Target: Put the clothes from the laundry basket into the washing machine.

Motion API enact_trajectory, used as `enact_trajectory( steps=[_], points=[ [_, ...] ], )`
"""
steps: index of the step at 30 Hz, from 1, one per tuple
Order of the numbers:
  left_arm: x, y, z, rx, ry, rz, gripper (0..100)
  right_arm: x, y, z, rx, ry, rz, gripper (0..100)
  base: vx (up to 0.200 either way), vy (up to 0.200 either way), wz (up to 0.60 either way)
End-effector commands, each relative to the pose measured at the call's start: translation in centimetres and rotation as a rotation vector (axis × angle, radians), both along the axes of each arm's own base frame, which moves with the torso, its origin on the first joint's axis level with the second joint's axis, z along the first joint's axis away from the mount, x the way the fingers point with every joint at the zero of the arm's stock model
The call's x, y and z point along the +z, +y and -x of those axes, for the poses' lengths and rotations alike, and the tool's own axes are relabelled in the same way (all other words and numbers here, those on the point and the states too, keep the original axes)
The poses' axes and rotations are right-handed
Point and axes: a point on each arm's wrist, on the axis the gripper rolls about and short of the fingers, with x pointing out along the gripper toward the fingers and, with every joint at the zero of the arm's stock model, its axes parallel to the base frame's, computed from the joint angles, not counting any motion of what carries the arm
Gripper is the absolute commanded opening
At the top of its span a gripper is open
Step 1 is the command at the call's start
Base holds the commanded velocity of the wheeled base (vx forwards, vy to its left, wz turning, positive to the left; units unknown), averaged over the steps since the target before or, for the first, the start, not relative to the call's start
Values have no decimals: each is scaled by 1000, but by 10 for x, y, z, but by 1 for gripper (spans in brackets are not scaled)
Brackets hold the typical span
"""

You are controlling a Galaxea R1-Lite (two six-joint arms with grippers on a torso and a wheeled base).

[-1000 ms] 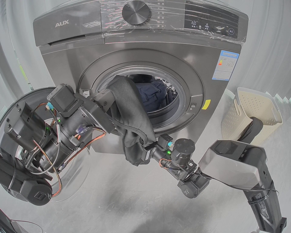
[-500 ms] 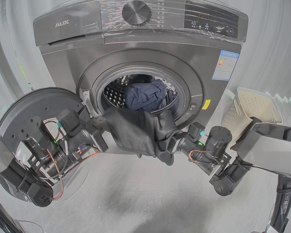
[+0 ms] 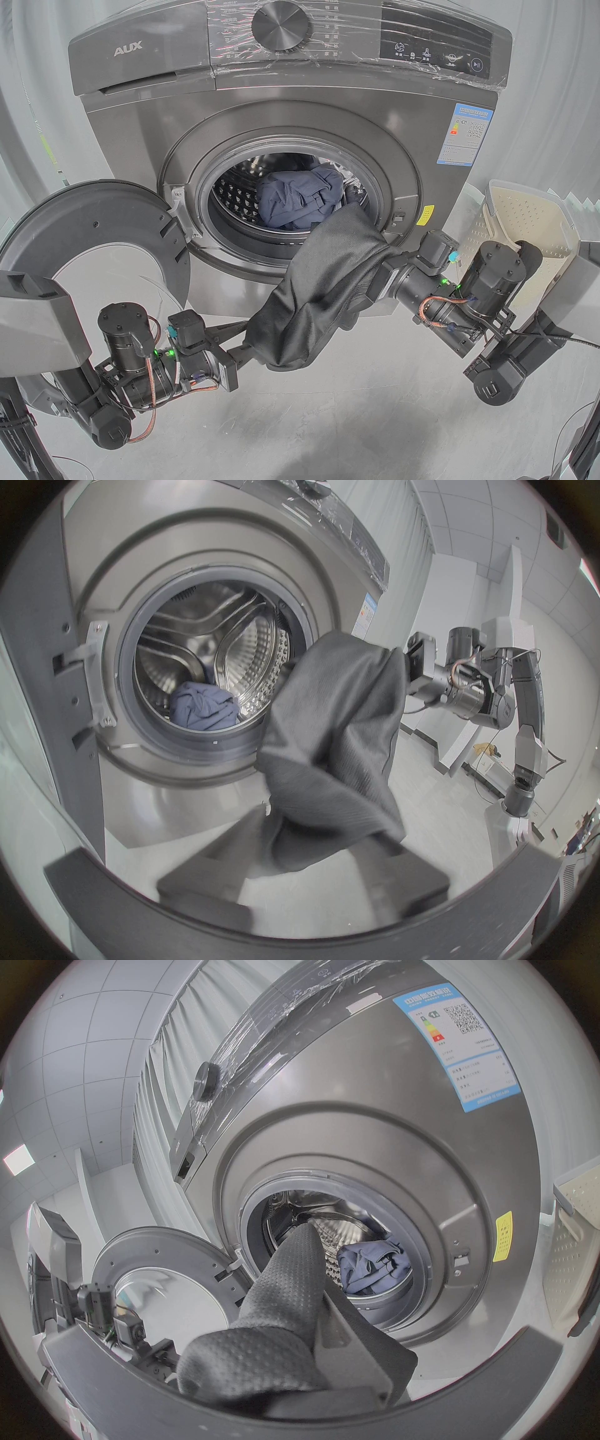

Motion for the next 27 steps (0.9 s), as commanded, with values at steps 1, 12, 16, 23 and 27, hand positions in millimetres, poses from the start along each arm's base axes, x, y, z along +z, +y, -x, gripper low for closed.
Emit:
enact_trajectory(
  steps=[1, 12, 16, 23, 27],
  points=[
    [-16, 3, 1, 8, 66, -31, 100, 9, -5, 0, -10, -23, -13, 0, 0, 0, 0],
    [-47, 14, 34, -89, 196, -163, 100, 21, -22, -10, -70, -60, -38, 0, 0, 0, 0],
    [-50, 15, 36, -139, 184, -187, 100, 21, -18, -5, -52, -57, -34, 0, 0, 0, 0],
    [-17, -6, -2, -100, 11, -58, 100, 24, 2, 13, -11, -58, -43, 0, 0, 0, 0],
    [-2, -28, -27, -69, -67, 23, 100, 19, 13, 20, 20, -56, -23, 0, 0, 0, 0]
  ],
)
